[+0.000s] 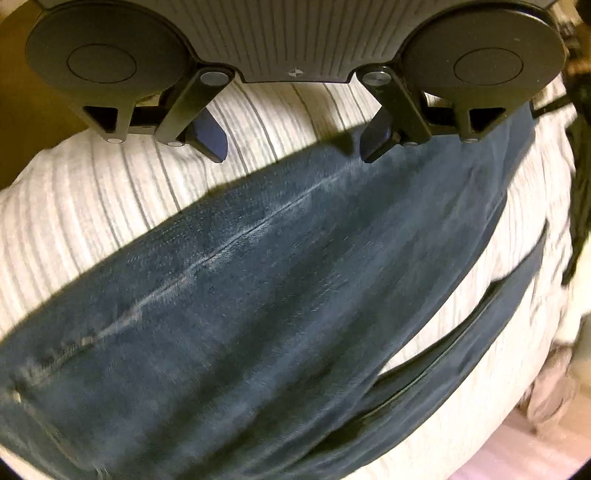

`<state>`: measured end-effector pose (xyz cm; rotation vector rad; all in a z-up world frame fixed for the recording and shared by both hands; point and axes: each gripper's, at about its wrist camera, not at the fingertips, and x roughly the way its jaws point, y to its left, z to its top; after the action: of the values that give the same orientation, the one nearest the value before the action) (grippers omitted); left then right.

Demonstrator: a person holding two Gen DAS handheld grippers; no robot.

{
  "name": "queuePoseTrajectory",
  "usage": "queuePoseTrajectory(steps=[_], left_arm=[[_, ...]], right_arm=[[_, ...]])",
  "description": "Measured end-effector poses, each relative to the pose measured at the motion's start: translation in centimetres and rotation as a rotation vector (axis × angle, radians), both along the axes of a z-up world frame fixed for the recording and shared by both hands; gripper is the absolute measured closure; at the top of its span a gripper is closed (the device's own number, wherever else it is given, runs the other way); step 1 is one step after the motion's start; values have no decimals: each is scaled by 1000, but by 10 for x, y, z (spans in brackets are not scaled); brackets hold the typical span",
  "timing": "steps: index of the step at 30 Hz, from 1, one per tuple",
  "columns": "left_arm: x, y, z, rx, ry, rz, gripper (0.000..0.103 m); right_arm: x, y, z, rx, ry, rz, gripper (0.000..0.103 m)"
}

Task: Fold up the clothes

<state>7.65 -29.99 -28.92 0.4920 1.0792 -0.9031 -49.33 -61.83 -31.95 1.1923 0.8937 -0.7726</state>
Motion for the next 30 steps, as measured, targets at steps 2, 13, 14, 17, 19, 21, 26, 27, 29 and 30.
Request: queuePoseTrajectory(steps=[2, 13, 14, 17, 19, 21, 26, 27, 29, 30], left_arm=[[9, -5, 4, 25, -67, 20, 103], [1, -6, 16, 99, -84, 17, 102], [-8, -6, 17, 101, -71, 3, 100], [-42, -9, 22, 117, -40, -42, 97], [-68, -13, 26, 132, -17, -83, 91], [-92, -20, 29, 148, 0, -136, 71], [-142, -39, 43, 140, 25, -242, 45], [-151, -43, 46, 139, 18, -265, 35], [-169, -52, 54, 155, 3, -315, 24], [-177, -56, 57, 166, -5, -338, 20]], right_arm=[[-4, 0, -4, 1, -21, -32, 21], [-27, -2, 6, -24, -73, -153, 22], [-28, -3, 6, -21, -66, -156, 22], [-33, -5, 10, -19, -19, -179, 22], [-36, -4, 22, -35, -9, -190, 22], [-39, -3, 38, -61, 10, -187, 21], [-47, 4, 82, -135, 47, -180, 21], [-51, 7, 90, -145, 57, -186, 21], [-56, 14, 106, -163, 74, -199, 21], [-59, 18, 114, -174, 83, -203, 21]])
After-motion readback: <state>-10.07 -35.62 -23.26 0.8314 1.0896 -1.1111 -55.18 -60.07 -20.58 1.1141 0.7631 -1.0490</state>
